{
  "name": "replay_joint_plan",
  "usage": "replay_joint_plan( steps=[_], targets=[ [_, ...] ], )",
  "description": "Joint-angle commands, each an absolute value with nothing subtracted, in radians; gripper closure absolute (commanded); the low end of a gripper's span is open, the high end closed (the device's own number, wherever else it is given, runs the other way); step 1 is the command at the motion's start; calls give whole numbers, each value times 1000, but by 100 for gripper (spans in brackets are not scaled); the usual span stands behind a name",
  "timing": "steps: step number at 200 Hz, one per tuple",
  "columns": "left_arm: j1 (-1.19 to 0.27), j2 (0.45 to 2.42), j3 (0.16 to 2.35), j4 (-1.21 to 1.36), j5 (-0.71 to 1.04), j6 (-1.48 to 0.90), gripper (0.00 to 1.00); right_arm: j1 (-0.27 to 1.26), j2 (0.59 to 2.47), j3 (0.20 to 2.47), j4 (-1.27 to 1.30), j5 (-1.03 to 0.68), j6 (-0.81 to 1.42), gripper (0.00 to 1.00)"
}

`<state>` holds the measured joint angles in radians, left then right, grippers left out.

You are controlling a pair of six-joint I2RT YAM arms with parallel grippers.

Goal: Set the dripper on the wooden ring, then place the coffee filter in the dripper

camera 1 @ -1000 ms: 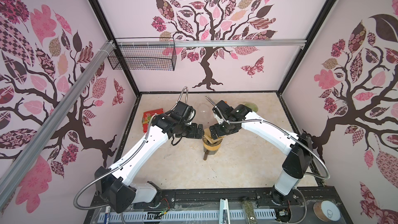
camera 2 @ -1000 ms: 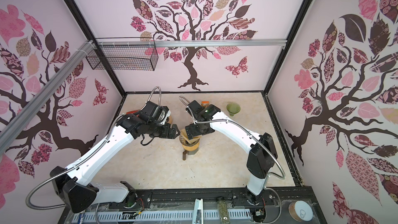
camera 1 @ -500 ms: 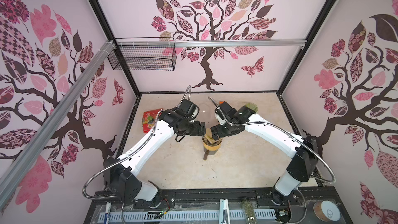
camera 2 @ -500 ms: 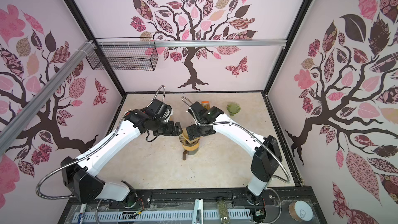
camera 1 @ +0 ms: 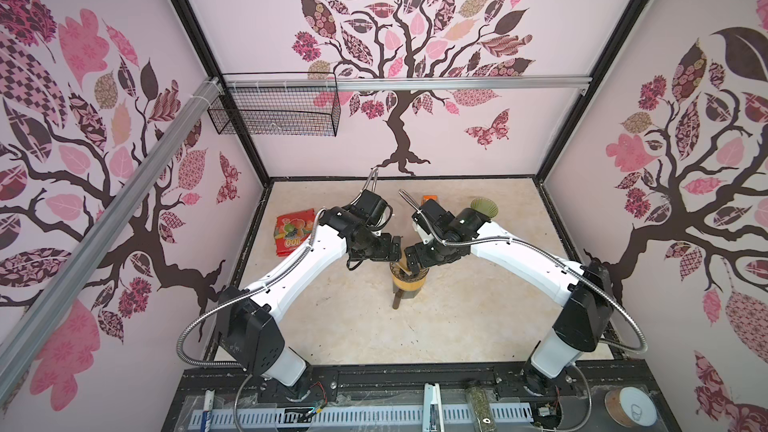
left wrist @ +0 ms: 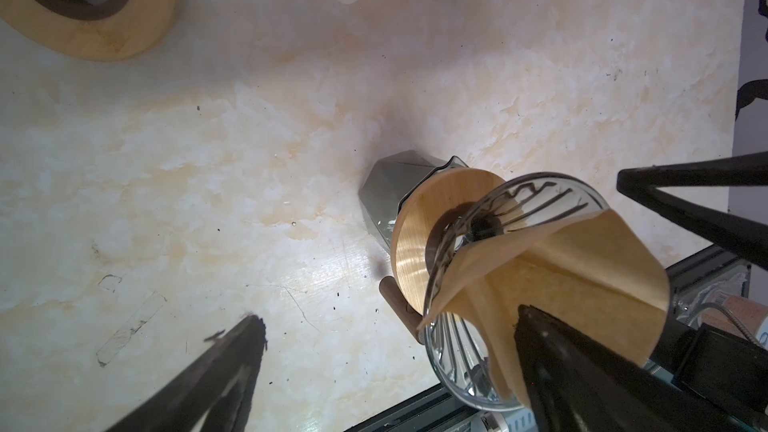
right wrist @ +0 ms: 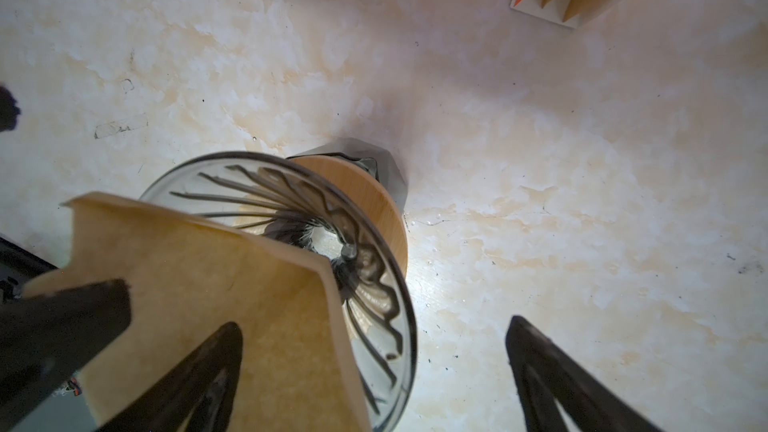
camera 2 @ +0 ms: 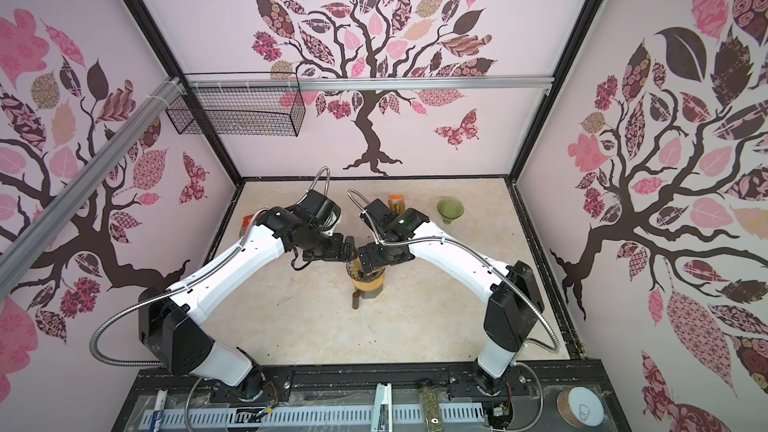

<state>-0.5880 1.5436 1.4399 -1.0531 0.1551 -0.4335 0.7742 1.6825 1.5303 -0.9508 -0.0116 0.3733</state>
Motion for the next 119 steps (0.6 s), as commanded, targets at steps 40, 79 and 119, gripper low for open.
replay_joint_plan(
  steps=[40,79,119],
  targets=[
    [-591,1521,1409,-1065,154,-398,3,717,1645,1592,-955,11,370,0],
    [-592,1527,1397,-1071,158,-384,3,706,1664,1616,-965,14,353,0],
    [-592,1522,1387,-1072,160,-374,3,701,1679,1611,-963,30,348,0]
  ],
)
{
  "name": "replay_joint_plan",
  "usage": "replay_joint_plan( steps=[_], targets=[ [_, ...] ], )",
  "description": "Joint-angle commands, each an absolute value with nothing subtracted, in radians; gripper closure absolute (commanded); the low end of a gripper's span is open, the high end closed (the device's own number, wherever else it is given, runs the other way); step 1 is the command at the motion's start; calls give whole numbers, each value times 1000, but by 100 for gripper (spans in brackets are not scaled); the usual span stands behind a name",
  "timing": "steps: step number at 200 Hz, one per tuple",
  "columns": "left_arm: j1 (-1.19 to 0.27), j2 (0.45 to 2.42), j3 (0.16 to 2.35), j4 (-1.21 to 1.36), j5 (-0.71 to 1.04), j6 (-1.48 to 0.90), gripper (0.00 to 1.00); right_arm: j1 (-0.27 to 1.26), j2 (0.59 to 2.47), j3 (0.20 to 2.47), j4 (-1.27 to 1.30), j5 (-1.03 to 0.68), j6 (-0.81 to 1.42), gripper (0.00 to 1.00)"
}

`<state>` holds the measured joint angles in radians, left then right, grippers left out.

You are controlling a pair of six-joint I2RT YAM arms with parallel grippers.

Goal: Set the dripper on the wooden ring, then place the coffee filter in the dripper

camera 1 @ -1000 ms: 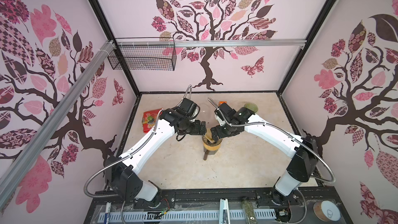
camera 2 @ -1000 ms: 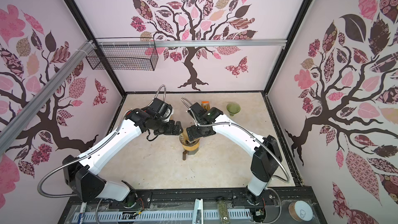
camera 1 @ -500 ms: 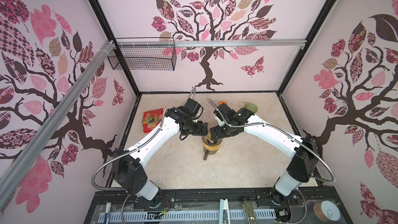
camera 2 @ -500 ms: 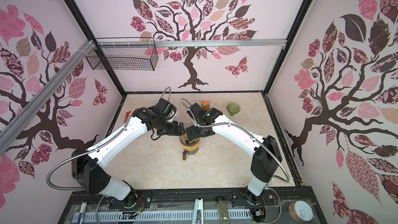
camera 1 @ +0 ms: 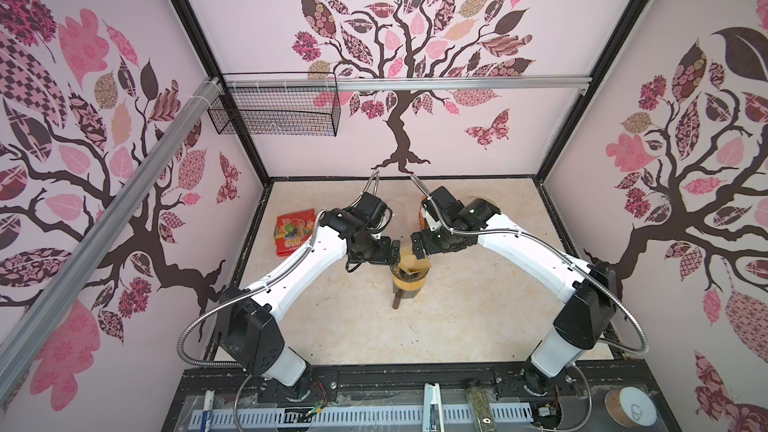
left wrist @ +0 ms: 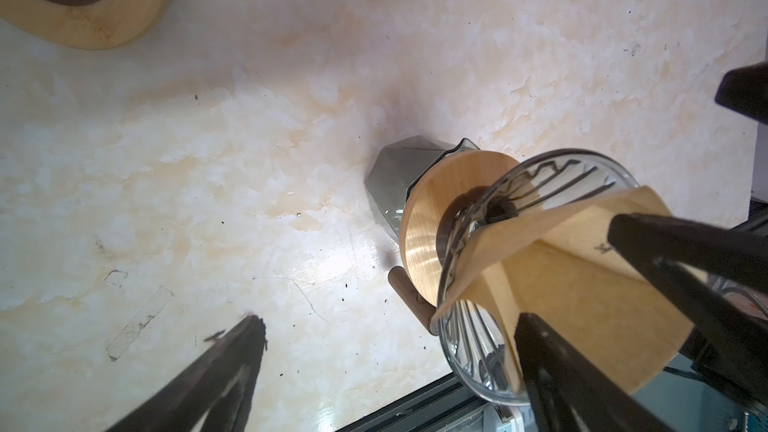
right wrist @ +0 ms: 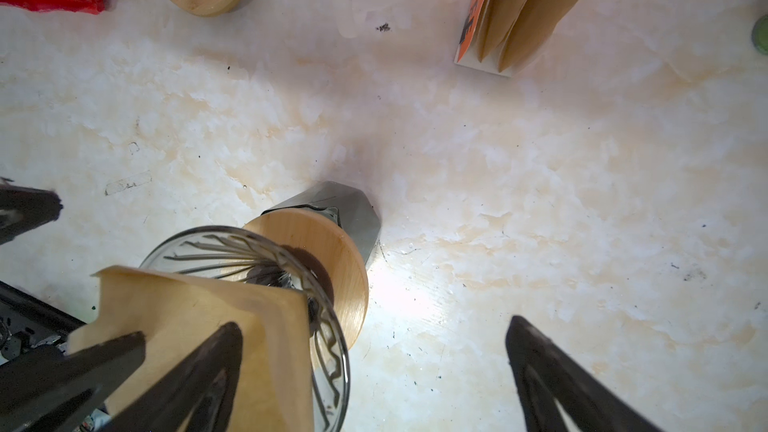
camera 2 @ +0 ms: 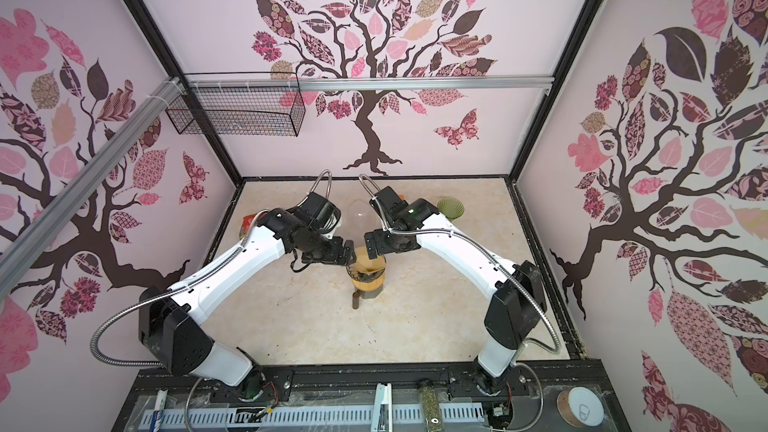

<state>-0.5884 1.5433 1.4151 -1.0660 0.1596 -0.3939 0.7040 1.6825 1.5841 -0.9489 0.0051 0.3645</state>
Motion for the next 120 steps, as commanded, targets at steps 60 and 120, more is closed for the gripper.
replay_joint_plan(
  steps=[60,120],
  targets=[
    [-592,1519,1362,-1079,165,-353,3,691,1692,1592,-942,32,352,0],
    [-593,1516,1335,-1080,168,-342,3,690,1701,1551,-911,18,361,0]
  ],
)
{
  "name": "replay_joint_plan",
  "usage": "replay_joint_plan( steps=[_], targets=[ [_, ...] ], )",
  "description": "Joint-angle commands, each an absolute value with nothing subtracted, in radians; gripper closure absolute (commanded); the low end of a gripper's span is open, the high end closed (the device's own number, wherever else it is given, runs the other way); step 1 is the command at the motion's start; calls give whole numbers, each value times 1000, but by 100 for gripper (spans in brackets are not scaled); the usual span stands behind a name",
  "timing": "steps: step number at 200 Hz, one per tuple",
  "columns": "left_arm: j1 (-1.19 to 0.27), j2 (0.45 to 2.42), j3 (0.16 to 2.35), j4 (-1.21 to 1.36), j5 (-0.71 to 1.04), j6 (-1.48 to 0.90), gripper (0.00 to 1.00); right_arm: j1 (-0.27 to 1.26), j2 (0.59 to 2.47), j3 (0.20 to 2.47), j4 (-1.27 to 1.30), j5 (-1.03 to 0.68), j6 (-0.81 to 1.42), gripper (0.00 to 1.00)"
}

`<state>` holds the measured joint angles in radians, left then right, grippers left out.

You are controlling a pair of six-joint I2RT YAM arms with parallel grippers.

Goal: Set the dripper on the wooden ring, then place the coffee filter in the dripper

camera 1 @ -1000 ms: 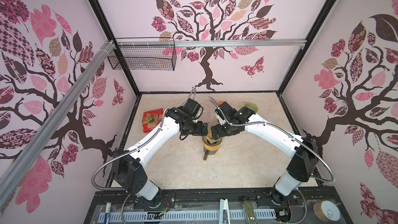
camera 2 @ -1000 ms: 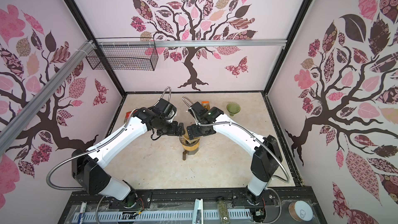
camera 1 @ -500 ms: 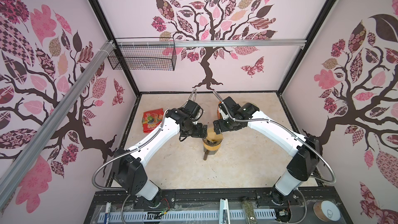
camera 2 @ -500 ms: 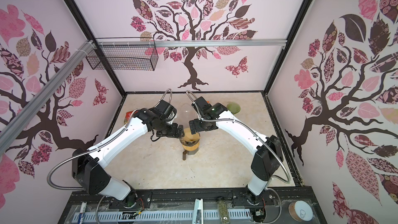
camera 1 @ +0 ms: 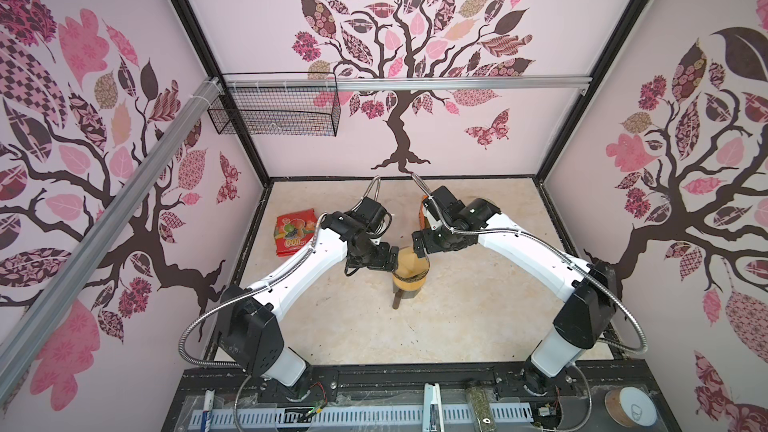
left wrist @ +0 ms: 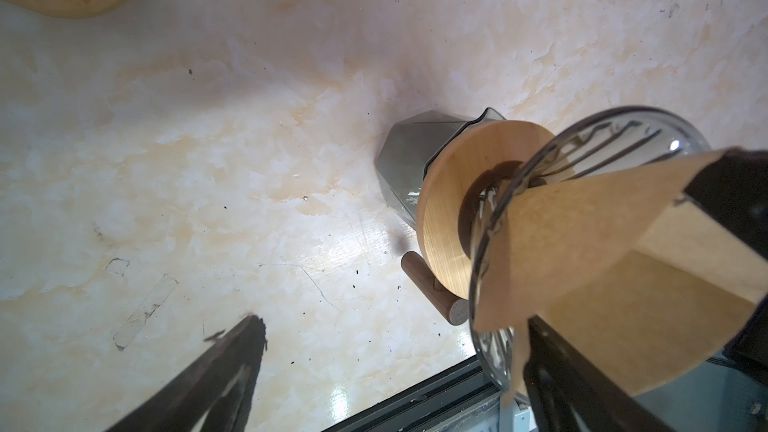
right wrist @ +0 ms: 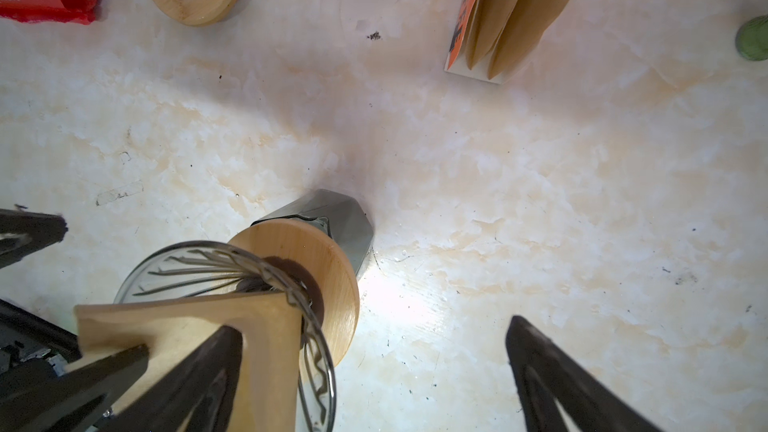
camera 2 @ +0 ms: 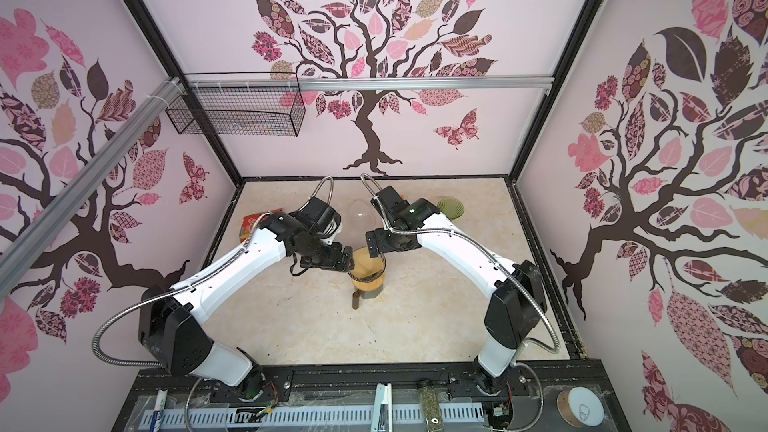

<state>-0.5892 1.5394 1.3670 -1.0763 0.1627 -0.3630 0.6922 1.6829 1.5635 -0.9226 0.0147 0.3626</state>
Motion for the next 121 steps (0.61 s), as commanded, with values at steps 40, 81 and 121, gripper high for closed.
replay_joint_plan(
  steps=[40,81,121],
  targets=[
    [-593,1520,1326,-1080,171,-337,3,691,1701,1522,-897,23,364,0],
    [-593,1535,1324,-1080,172,-334,3,690,1703,1508,-883,35,365,0],
    [-592,1549,1324,-1081,172,-333,3,690,1704,1499,-872,35,367,0]
  ],
)
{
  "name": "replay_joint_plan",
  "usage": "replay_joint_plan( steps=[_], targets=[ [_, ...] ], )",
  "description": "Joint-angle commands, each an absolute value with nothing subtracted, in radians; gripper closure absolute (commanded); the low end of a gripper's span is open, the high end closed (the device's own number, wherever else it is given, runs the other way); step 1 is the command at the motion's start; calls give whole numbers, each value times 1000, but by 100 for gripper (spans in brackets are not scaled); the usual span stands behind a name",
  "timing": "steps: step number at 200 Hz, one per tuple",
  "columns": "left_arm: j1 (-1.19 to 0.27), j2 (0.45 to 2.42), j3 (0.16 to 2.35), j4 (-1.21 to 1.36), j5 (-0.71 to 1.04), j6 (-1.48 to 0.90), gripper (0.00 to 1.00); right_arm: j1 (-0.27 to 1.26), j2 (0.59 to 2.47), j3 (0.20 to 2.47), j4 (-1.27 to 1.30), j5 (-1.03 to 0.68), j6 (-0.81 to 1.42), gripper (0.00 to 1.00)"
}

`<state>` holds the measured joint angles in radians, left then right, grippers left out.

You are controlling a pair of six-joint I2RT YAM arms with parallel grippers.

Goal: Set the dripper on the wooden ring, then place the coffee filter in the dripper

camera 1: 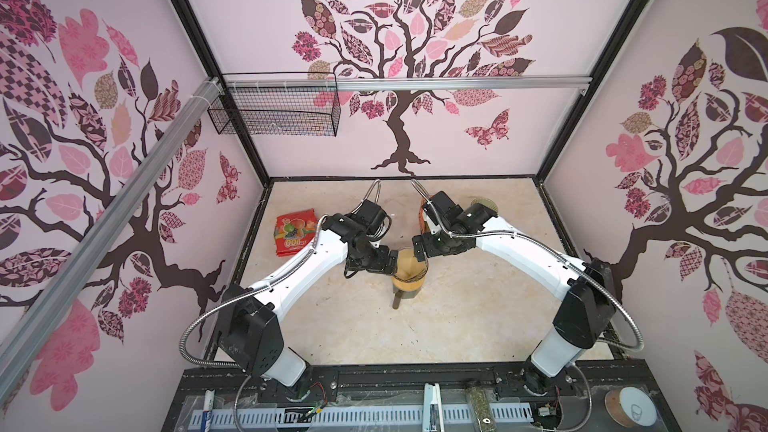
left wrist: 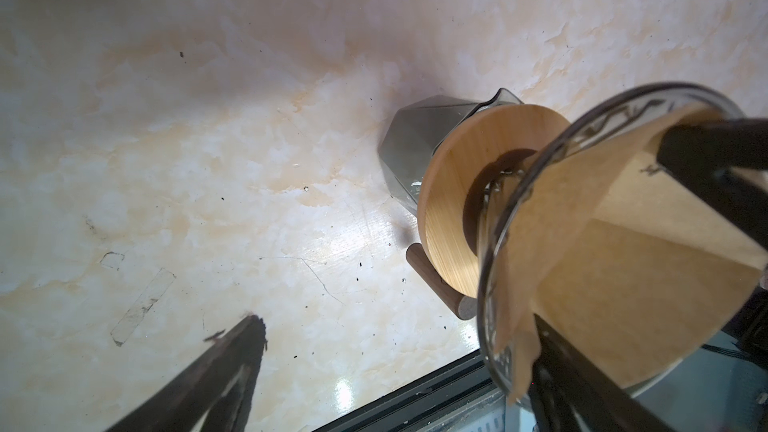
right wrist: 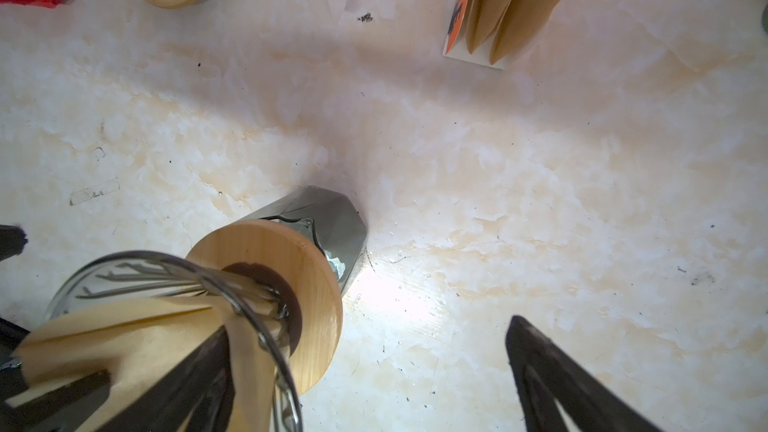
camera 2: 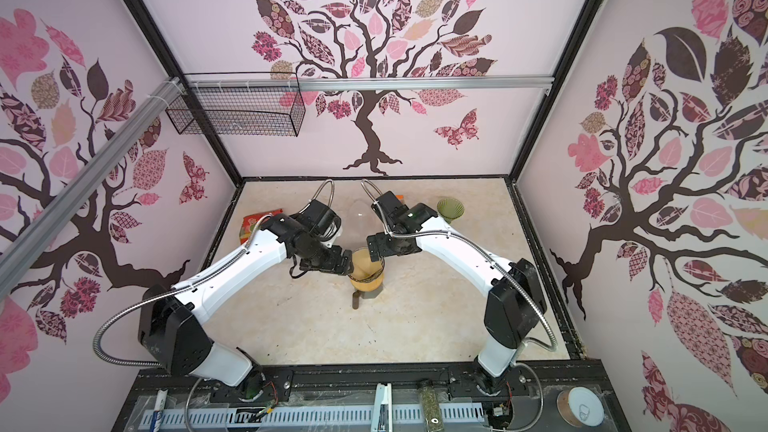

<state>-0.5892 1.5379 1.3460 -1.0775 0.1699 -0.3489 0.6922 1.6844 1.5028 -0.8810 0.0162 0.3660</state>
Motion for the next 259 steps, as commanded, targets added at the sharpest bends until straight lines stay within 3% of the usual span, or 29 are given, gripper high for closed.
replay_joint_plan(
  steps=[1,259],
  targets=[
    [-592,1550,1324,-1080,172,-333,3,691,1704,1499,-871,35,366,0],
    [-594,1526,1335,-1084,180,-333,3,704,1647,1523,-911,-2,374,0]
  ],
)
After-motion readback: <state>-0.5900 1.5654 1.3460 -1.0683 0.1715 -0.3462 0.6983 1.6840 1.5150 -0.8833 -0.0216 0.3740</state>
